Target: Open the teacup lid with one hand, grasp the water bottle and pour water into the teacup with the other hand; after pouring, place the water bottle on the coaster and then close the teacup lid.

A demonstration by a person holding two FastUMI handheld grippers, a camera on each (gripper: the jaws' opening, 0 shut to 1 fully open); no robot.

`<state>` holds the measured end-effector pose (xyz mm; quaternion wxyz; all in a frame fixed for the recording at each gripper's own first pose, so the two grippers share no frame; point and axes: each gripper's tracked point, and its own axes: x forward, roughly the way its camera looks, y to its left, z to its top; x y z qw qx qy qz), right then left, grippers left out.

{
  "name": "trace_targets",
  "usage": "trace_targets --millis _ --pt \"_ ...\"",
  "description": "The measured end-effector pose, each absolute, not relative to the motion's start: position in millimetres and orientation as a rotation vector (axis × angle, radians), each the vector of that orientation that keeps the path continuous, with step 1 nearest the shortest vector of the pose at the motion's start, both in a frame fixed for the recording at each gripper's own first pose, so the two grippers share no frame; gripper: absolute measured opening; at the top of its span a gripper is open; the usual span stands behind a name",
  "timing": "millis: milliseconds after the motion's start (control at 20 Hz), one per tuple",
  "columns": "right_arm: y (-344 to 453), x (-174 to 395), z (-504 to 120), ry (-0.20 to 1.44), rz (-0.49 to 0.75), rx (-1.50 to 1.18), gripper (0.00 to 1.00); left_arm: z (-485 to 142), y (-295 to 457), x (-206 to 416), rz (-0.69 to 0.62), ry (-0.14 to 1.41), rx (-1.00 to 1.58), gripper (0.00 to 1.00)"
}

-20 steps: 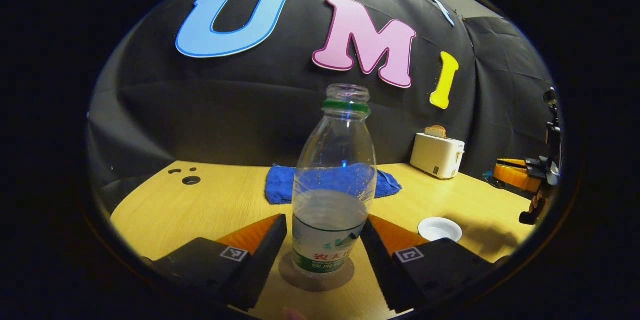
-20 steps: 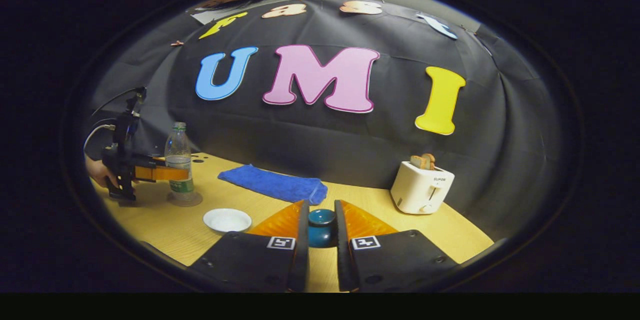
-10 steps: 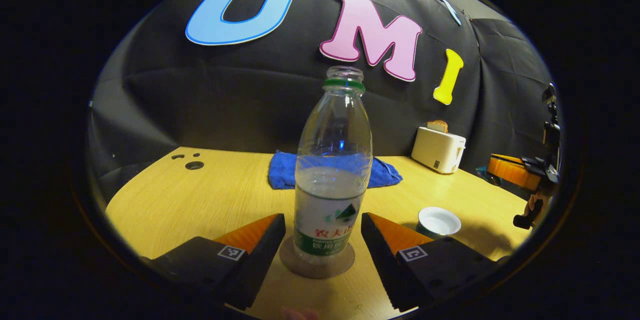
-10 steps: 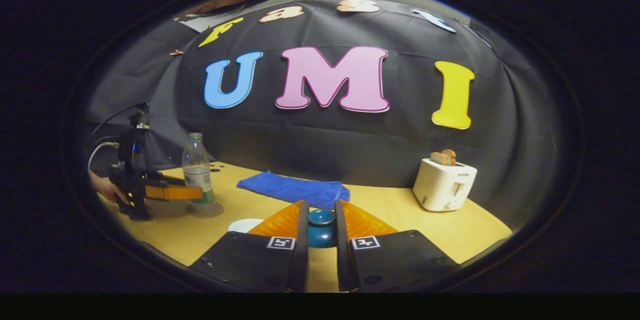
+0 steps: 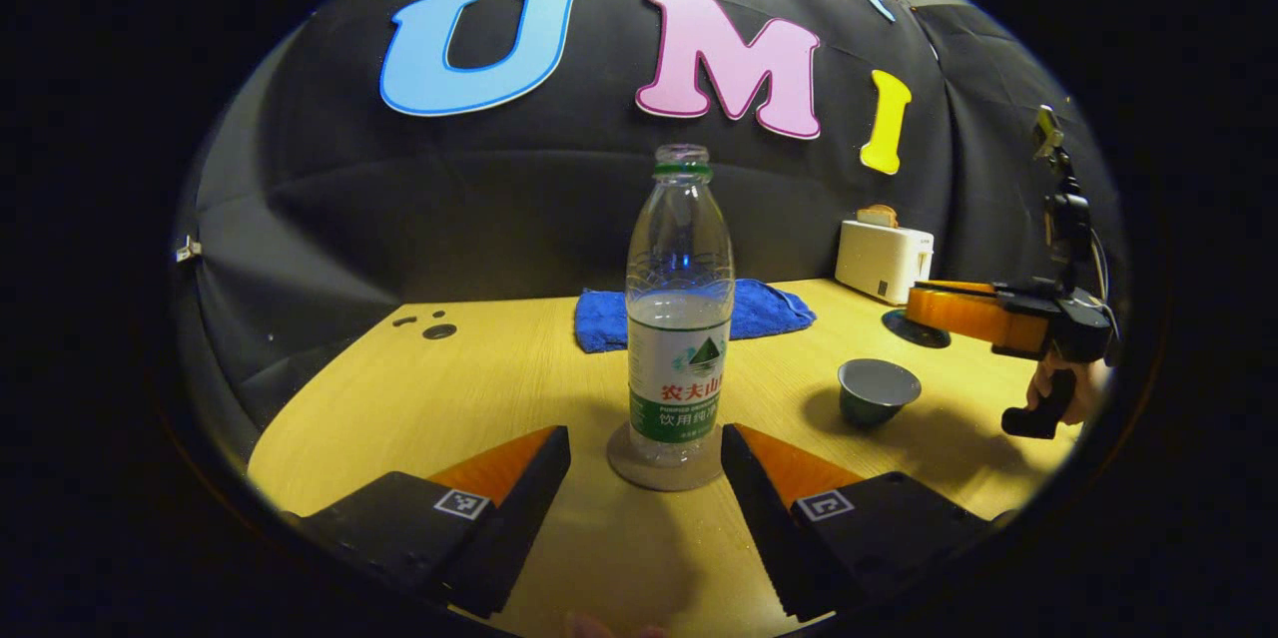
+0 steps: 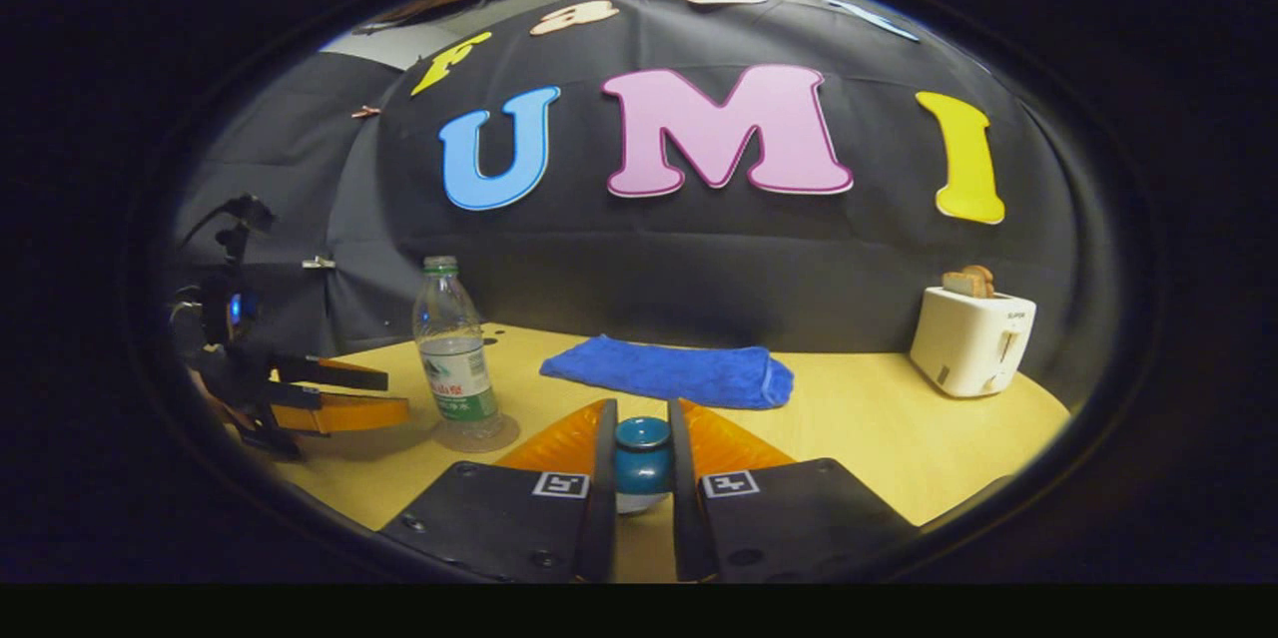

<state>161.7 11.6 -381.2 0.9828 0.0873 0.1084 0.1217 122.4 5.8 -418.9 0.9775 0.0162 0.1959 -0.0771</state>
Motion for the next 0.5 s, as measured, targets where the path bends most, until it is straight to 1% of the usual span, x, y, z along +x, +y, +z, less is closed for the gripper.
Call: trace_targets --millis 300,350,400,500 --pt "32.3 164.7 -408.1 0.311 0.290 0.180 0.27 -401.5 -2.2 110.7 -0.160 0.371 0.009 0.95" --pt "34.0 164.3 -411.5 0.322 0.295 0.187 0.22 -400.8 -2.6 110.5 -0.161 0.369 0.010 0.95" --pt "34.9 165.2 -413.9 0.328 0.296 0.194 0.26 -400.0 -3.6 110.5 -0.164 0.367 0.009 0.95" --pt "34.5 167.2 -419.4 0.342 0.292 0.194 0.26 -399.3 -4.5 110.6 -0.166 0.366 0.008 0.95"
